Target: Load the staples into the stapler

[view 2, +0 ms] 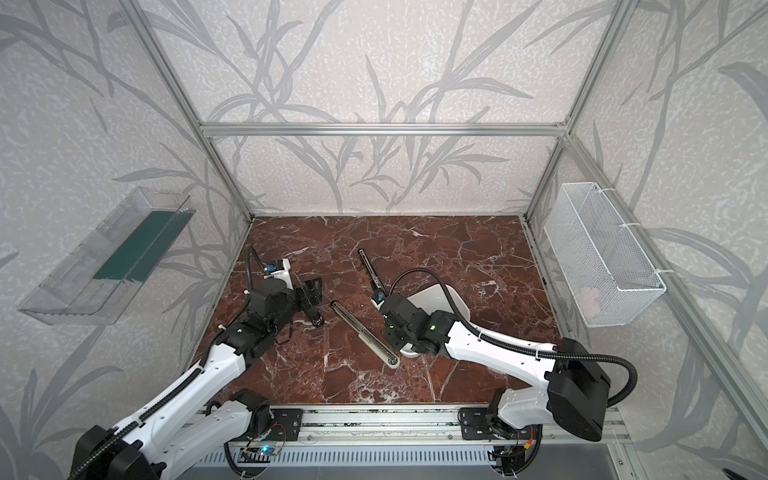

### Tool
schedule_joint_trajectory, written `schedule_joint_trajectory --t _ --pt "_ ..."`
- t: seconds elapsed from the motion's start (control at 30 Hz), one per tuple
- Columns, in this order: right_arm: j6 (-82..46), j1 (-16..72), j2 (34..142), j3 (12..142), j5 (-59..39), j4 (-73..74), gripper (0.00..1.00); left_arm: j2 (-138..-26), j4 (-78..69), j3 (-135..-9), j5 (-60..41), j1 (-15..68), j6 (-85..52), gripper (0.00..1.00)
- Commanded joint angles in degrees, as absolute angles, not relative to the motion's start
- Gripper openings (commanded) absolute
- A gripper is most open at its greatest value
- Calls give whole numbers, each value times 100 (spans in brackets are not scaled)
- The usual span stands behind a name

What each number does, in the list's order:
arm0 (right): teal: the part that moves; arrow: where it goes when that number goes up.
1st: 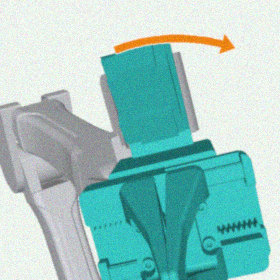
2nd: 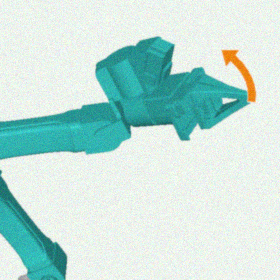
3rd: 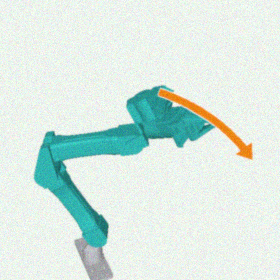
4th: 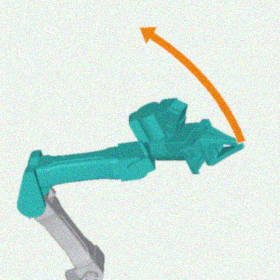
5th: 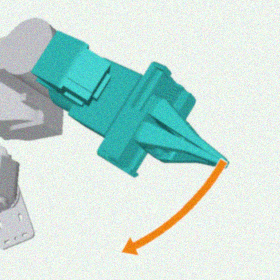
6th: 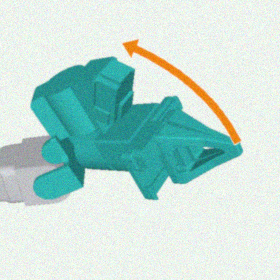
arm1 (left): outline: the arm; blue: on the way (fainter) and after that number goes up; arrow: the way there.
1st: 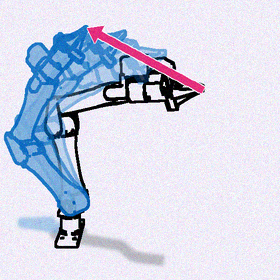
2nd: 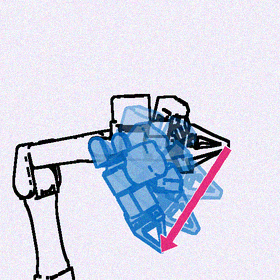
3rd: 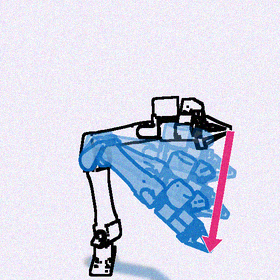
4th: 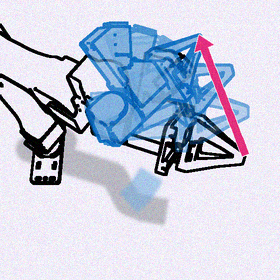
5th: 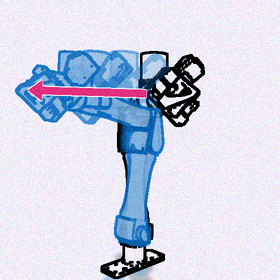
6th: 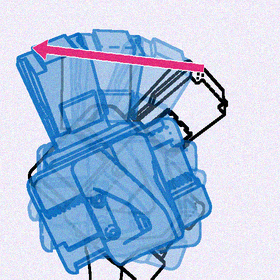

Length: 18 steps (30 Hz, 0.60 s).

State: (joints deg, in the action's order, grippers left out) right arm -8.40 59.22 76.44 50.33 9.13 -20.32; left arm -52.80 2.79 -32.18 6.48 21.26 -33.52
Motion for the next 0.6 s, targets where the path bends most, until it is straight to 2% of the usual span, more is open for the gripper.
schedule_joint_trajectory --t 0.0,0.33,0.57 --pt "-567 6167 7488 4875 558 -1676 16 -5239 515 -3300 582 2172 -4157 84" --pt "-713 6284 7711 4708 492 -1603 16 -6110 -436 -3091 506 3173 -4909 80" --pt "-1165 6280 7983 4623 556 -1574 16 -6368 -676 -3109 1114 3721 -5122 79"
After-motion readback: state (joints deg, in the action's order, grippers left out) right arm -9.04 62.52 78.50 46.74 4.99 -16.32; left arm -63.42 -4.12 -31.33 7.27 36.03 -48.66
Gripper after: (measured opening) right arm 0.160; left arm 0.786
